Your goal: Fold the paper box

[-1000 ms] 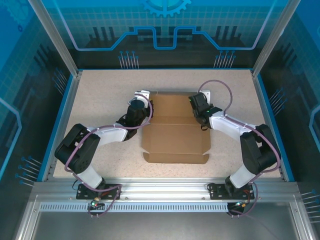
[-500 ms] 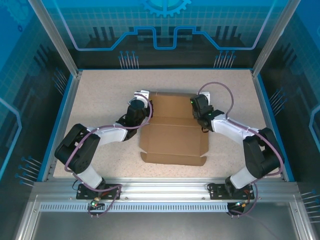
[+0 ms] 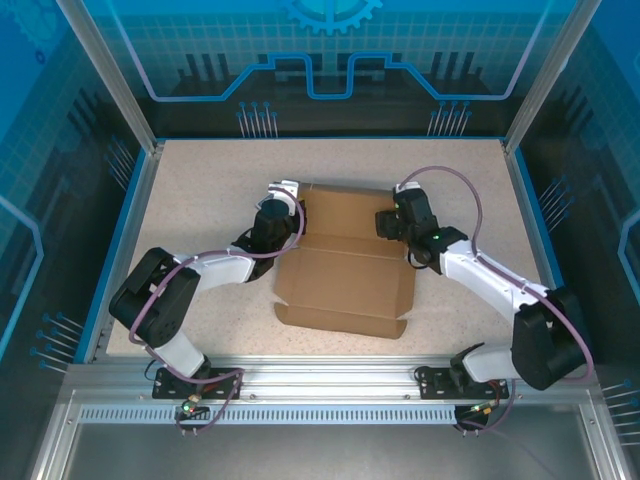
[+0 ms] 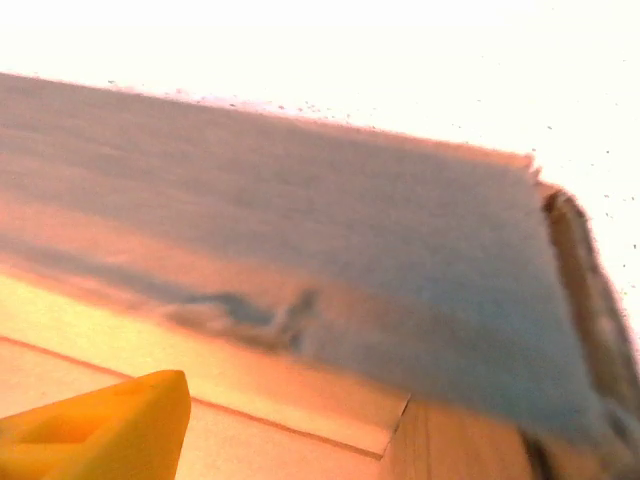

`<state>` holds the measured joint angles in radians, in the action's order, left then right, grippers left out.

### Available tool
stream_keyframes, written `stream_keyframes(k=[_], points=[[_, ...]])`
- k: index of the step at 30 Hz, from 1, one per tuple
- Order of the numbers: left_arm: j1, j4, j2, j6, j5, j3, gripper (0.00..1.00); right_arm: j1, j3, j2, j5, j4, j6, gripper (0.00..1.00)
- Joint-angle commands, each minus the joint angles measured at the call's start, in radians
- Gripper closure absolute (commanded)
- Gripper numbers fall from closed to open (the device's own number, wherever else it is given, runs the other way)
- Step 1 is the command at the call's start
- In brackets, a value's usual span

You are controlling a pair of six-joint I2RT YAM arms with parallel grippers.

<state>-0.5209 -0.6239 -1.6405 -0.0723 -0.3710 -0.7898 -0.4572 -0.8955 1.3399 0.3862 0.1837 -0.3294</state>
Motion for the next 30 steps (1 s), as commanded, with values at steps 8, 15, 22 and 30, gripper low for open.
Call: stream_keyframes(k=[8,15,22,30], points=[[-0.002,0.003,0.005,0.029,-0.022,-0.052,1.00,0.064,-0.093,-0.167,-0.196,0.198,0.100,0.22],[-0.002,-0.060,-0.027,0.038,-0.005,-0.046,1.00,0.230,-0.218,-0.126,-0.465,0.243,0.069,0.21],[-0.020,-0.158,-0.102,0.068,0.010,-0.050,1.00,0.349,-0.338,0.079,-0.670,0.240,-0.012,0.26],[-0.034,-0.190,-0.128,0.067,0.006,-0.032,1.00,0.384,-0.386,0.225,-0.692,0.260,-0.009,0.34]])
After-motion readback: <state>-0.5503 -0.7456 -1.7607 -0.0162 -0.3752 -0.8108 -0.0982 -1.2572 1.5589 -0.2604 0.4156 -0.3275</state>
